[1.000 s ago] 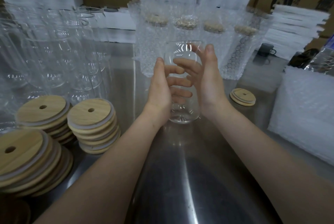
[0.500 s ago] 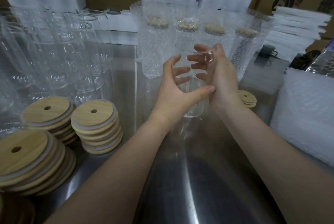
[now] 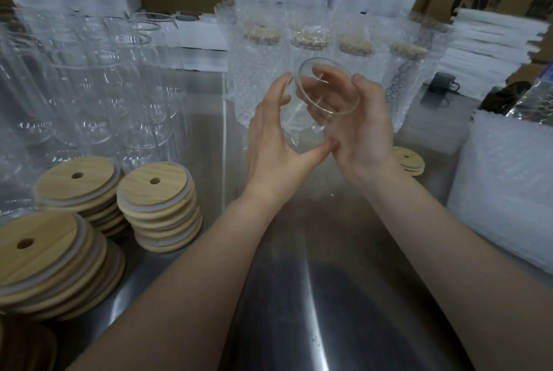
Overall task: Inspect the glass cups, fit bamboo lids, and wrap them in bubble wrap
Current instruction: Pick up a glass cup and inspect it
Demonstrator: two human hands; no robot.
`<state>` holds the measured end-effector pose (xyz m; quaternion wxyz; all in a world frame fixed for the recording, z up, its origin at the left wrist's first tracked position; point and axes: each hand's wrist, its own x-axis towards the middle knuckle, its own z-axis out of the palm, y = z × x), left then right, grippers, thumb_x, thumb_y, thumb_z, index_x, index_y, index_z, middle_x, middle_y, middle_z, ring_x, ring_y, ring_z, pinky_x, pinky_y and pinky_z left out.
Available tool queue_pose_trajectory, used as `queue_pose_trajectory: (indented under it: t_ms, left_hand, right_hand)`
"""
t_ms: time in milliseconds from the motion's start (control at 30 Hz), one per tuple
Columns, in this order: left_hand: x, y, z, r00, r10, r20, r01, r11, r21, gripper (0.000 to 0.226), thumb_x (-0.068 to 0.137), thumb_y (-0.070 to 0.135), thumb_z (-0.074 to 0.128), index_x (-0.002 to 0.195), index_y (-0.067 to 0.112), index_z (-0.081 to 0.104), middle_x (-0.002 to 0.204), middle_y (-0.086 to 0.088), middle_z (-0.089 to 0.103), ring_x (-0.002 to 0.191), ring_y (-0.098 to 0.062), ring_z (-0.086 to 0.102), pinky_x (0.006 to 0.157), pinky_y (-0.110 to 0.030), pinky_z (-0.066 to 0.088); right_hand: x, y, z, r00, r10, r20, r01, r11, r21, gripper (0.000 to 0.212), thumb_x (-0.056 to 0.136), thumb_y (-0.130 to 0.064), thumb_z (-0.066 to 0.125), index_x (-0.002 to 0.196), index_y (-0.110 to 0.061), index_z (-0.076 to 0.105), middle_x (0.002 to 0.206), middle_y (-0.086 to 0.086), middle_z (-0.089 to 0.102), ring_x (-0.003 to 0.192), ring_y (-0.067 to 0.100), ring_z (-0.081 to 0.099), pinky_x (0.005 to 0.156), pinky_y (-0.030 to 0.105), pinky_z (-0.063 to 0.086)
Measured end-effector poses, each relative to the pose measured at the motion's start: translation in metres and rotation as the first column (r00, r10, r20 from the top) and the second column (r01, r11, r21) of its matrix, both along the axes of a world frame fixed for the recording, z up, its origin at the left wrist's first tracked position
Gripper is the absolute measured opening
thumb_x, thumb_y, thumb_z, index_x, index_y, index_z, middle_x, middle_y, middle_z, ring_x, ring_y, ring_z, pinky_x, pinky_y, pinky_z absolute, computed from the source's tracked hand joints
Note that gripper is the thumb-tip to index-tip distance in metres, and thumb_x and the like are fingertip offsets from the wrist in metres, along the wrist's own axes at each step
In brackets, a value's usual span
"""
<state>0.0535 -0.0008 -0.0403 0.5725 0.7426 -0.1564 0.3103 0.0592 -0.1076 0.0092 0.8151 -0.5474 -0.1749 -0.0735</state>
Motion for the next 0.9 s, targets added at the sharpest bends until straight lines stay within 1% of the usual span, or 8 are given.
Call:
queue_pose_trajectory:
  t_ms: [100,167,300,433,567,700,833,900]
  left_hand:
    - [0.001,0.001,-0.002,0.993,0.09,0.082,-0.097,0.991,0.087,0.09,0.07,0.035,0.084,0.144,0.019,0.037,0.136,0.012,0.043,0.128,-0.014,0.044,0.11,-0.041,0.037]
    - [0.003,0.002,-0.002,0.986,0.151,0.075,-0.161,0.977,0.138,0.087,0.069,0.038,0.083,0.144,0.023,0.039,0.139,0.006,0.048,0.129,-0.017,0.045,0.109,-0.042,0.035]
    - [0.004,0.003,-0.002,0.958,0.265,0.111,-0.284,0.929,0.238,0.082,0.067,0.036,0.08,0.14,0.028,0.044,0.136,0.007,0.052,0.128,-0.019,0.046,0.105,-0.038,0.032]
    - [0.004,0.004,-0.003,0.937,0.315,0.151,-0.348,0.883,0.315,0.081,0.068,0.028,0.078,0.141,0.027,0.044,0.137,0.006,0.051,0.13,-0.022,0.045,0.106,-0.047,0.031]
    - [0.005,0.004,-0.004,0.921,0.334,0.2,-0.388,0.822,0.417,0.079,0.074,0.024,0.075,0.145,0.027,0.042,0.143,0.004,0.048,0.135,-0.024,0.04,0.106,-0.057,0.03]
    - [0.006,0.005,-0.007,0.921,0.344,0.181,-0.389,0.806,0.447,0.078,0.076,0.024,0.073,0.147,0.028,0.04,0.145,0.004,0.045,0.137,-0.024,0.037,0.107,-0.055,0.027]
    - [0.009,0.007,-0.007,0.927,0.351,0.13,-0.373,0.837,0.4,0.081,0.072,0.025,0.073,0.146,0.03,0.04,0.145,0.003,0.045,0.137,-0.023,0.038,0.108,-0.056,0.029]
    - [0.009,0.007,-0.007,0.929,0.352,0.112,-0.369,0.865,0.341,0.081,0.071,0.026,0.074,0.145,0.028,0.041,0.143,0.001,0.047,0.135,-0.024,0.04,0.106,-0.057,0.031]
  right_hand:
    - [0.003,-0.003,-0.003,0.999,0.0,-0.037,0.0,1.0,-0.021,0.04,0.104,-0.03,0.028,0.108,-0.013,0.064,0.109,0.009,0.068,0.11,0.023,0.061,0.092,0.033,0.043]
    - [0.006,-0.005,-0.007,0.997,0.009,-0.072,-0.011,0.999,-0.034,0.039,0.104,-0.035,0.03,0.106,-0.018,0.065,0.111,0.007,0.068,0.109,0.021,0.061,0.091,0.037,0.041]
    - [0.012,-0.011,-0.012,0.974,0.099,-0.204,-0.094,0.995,0.036,0.038,0.103,-0.044,0.038,0.107,-0.019,0.066,0.111,0.008,0.066,0.108,0.022,0.061,0.094,0.044,0.042]
    - [0.013,-0.016,-0.009,0.95,0.146,-0.277,-0.143,0.989,0.029,0.038,0.099,-0.052,0.043,0.101,-0.024,0.068,0.107,0.004,0.069,0.106,0.021,0.065,0.083,0.043,0.052]
    - [0.013,-0.018,-0.005,0.948,0.103,-0.303,-0.12,0.992,-0.038,0.036,0.092,-0.055,0.051,0.095,-0.023,0.068,0.111,0.004,0.067,0.114,0.025,0.064,0.089,0.049,0.052]
    - [0.01,-0.014,-0.003,0.955,0.077,-0.286,-0.109,0.989,-0.097,0.04,0.075,-0.051,0.063,0.101,-0.02,0.063,0.114,0.007,0.063,0.124,0.031,0.058,0.098,0.055,0.047]
    - [0.004,-0.009,-0.004,0.975,0.081,-0.208,-0.104,0.989,-0.101,0.042,0.074,-0.036,0.068,0.111,-0.019,0.058,0.112,0.006,0.062,0.105,0.023,0.061,0.087,0.045,0.046]
    - [0.002,-0.008,-0.005,0.979,0.09,-0.181,-0.107,0.991,-0.085,0.047,0.073,-0.028,0.069,0.116,-0.02,0.052,0.117,0.009,0.06,0.107,0.023,0.058,0.084,0.041,0.046]
